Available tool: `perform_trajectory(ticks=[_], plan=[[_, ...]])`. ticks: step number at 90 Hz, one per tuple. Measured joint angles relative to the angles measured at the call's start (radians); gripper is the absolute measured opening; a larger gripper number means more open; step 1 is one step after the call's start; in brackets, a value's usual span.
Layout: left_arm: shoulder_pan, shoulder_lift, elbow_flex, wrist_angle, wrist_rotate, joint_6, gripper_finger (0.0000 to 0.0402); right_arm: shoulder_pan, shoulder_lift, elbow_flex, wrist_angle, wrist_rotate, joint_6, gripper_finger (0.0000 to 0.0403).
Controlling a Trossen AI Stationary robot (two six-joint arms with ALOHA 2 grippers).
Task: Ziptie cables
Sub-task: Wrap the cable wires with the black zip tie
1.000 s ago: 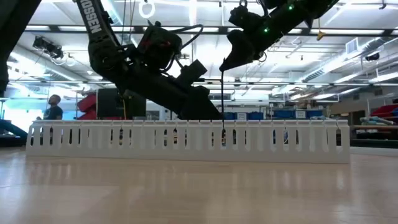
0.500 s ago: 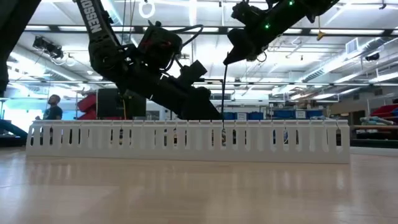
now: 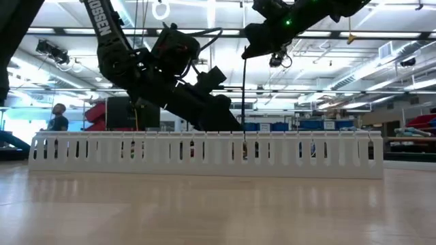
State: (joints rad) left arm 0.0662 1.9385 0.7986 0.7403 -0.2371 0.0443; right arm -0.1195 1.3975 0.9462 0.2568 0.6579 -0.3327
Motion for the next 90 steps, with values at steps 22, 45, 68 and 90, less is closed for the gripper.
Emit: perform_trajectory(ticks=[22, 45, 68, 90], plan=[[0.0, 0.0, 0.0, -0.001, 0.001, -0.008, 0.0016, -0.021, 0.0, 0.002, -0.001, -0.002, -0.01, 0.0], [0.0, 0.001, 0.0, -0.002, 0.004, -0.003, 0.0016, -0.022, 0.0, 0.004, -0.008, -0.009, 0.003, 0.0], [-0.003, -0.002, 0.0, 0.008, 0.024, 0.055, 0.0016, -0.022, 0.002, 0.011, -0.099, -0.061, 0.112, 0.0], [-0.003, -0.002, 0.002, 0.012, 0.018, 0.059, 0.0016, -0.022, 0.003, 0.011, -0.221, -0.16, 0.221, 0.0]])
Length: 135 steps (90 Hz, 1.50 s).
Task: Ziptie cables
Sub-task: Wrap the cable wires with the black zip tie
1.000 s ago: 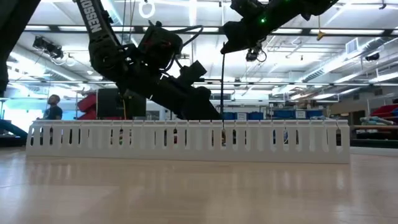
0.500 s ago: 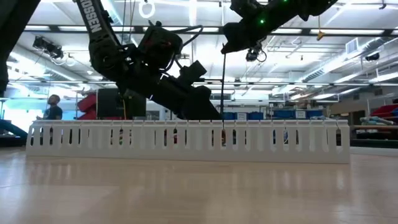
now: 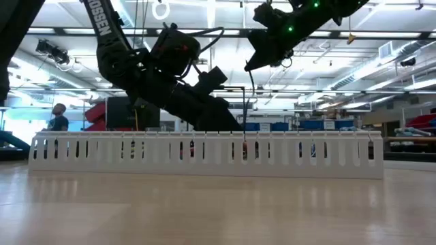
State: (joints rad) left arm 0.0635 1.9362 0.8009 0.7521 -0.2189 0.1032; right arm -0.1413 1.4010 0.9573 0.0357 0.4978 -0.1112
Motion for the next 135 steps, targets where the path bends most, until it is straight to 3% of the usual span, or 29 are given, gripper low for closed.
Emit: perform_trajectory(ticks=[9, 38, 55, 70, 84, 104, 118, 135], plan=[[-0.001, 0.0, 0.001, 0.001, -0.002, 0.0, 0.0016, 0.0, 0.001, -0.001, -0.045, -0.07, 0.045, 0.0], [-0.001, -0.002, 0.003, 0.014, 0.028, 0.008, 0.0026, 0.003, 0.002, -0.003, -0.053, -0.079, 0.048, 0.0], [-0.001, -0.003, 0.005, 0.023, 0.052, 0.042, 0.0091, 0.004, 0.003, -0.004, -0.056, -0.082, 0.048, 0.0], [-0.001, -0.004, 0.005, 0.023, 0.066, -0.04, 0.0159, 0.004, 0.003, -0.005, -0.066, -0.083, 0.049, 0.0], [-0.001, -0.031, 0.005, -0.028, 0.067, -0.02, 0.0181, 0.003, 0.003, -0.005, -0.106, -0.083, 0.062, 0.0], [-0.014, -0.231, 0.005, -0.358, 0.052, 0.066, 0.0176, 0.002, 0.004, -0.02, -0.132, -0.083, 0.069, 0.0], [-0.054, -0.389, 0.006, -0.678, 0.05, 0.116, 0.0167, -0.006, 0.004, -0.052, -0.129, -0.106, 0.092, 0.0], [-0.103, -0.495, 0.006, -1.044, 0.021, 0.105, 0.0162, -0.006, 0.004, -0.078, -0.116, -0.109, 0.109, 0.0]])
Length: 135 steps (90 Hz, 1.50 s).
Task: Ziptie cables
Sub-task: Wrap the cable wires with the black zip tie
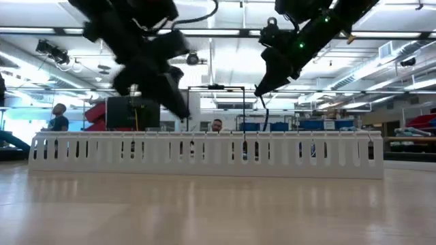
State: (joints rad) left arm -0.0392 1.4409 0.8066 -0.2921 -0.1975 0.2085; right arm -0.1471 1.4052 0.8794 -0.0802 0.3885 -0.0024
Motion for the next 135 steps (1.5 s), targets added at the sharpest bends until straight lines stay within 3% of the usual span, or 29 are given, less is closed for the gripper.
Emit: perform_trajectory(ticks=[20, 49, 86, 102, 135], plan=[[-0.008, -0.022, -0.001, -0.331, -0.127, -0.036, 0.0162, 0.0, 0.0, -0.001, 0.009, -0.05, 0.005, 0.0], [-0.009, -0.023, -0.001, -0.495, -0.125, -0.055, 0.0162, 0.0, 0.0, -0.001, 0.011, -0.078, 0.004, 0.0], [-0.009, 0.075, -0.011, -0.477, -0.16, 0.304, 0.0162, 0.0, 0.0, -0.001, 0.011, -0.078, -0.001, 0.0], [-0.009, 0.135, -0.011, -0.442, -0.256, 0.342, 0.0162, 0.0, 0.0, -0.001, 0.011, -0.078, -0.015, 0.0], [-0.009, 0.194, -0.008, -0.425, -0.265, 0.36, 0.0143, 0.0, 0.0, -0.001, 0.012, -0.078, -0.017, 0.0]])
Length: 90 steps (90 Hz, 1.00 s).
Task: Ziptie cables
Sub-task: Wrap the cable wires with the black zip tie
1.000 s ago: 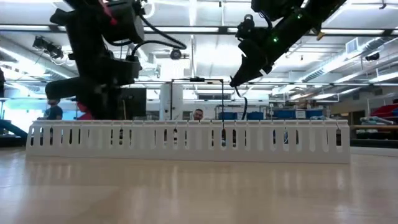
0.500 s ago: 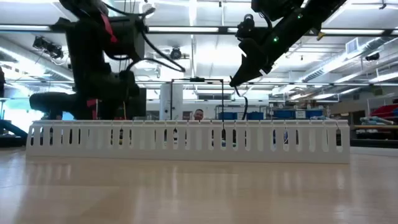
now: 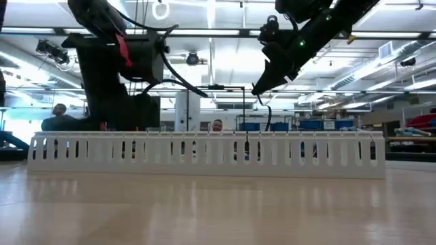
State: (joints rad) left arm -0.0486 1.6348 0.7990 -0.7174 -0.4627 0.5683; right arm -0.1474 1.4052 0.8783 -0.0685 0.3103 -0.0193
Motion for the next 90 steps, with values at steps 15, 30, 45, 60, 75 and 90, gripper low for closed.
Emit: perform_trajectory(ticks=[15, 30, 45, 60, 75, 90], plan=[[0.0, 0.002, -0.001, 0.004, 0.004, 0.0, 0.0072, 0.0, 0.0, 0.0, 0.014, 0.0, 0.0, 0.0], [0.0, 0.003, 0.0, 0.009, -0.004, -0.041, 0.0013, 0.0, 0.0, 0.0, 0.028, 0.0, -0.008, 0.0], [-0.003, -0.009, -0.002, -0.058, -0.047, -0.114, 0.0008, -0.001, 0.0, 0.0, 0.03, 0.001, -0.018, 0.0004], [-0.02, -0.056, -0.001, -0.127, -0.067, -0.187, 0.0002, -0.005, 0.0, 0.0, 0.035, -0.038, -0.016, 0.0004], [-0.039, -0.136, 0.0, -0.163, -0.081, -0.256, 0.0001, -0.013, 0.0, 0.0, 0.057, -0.154, 0.018, 0.0023], [-0.055, -0.216, 0.0, -0.175, -0.086, -0.311, 0.0001, -0.012, 0.0, 0.0, 0.122, -0.251, 0.03, 0.0083]])
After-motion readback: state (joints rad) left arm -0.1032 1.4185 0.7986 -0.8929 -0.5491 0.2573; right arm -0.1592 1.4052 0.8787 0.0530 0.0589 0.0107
